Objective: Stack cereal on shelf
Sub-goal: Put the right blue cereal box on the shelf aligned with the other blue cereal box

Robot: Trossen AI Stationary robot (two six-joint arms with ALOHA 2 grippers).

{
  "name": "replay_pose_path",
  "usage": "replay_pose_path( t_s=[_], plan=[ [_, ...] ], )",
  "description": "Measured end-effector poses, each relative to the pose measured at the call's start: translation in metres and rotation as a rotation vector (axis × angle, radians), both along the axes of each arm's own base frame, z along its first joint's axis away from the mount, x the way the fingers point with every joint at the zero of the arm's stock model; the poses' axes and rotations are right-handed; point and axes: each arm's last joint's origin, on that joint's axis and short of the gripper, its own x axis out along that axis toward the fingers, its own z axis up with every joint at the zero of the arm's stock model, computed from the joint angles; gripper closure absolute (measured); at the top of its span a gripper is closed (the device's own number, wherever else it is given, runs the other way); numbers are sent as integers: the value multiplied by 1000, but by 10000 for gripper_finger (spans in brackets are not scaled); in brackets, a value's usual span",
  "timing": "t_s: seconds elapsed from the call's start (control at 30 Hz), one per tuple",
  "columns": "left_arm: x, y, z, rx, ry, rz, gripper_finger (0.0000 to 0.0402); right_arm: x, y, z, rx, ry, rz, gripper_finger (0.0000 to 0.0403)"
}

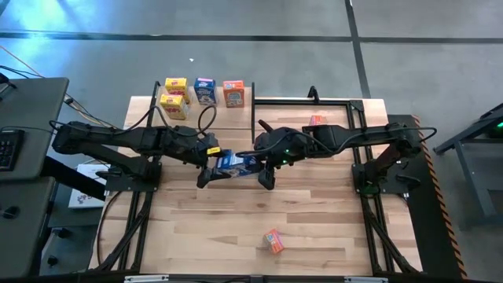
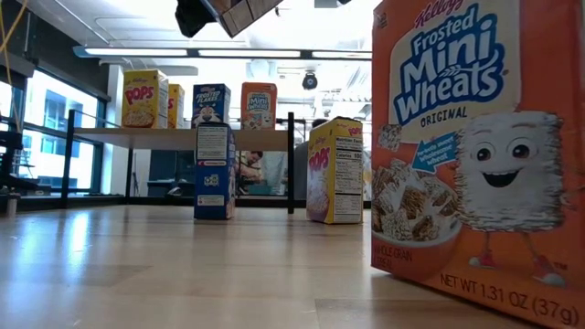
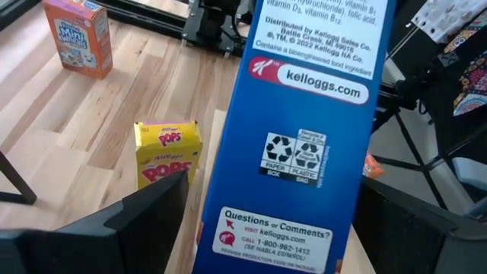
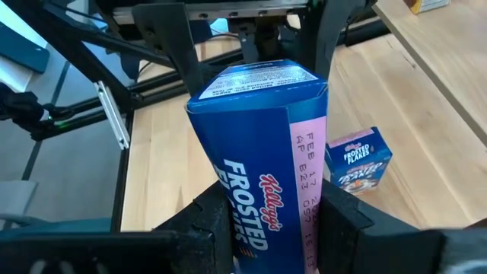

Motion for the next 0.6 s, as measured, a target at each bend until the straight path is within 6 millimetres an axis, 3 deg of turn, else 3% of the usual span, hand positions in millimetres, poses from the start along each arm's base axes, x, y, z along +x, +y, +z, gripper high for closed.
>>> replay_pose_path(
  t_s=[0.2,0.6],
  plan=[
    [0,0,0,0,1,0,79,0,0,0,-5,1,-7,281],
    [0,0,0,22,-2,-12,157,-1,0,-1,-6,9,-6,281]
  ],
)
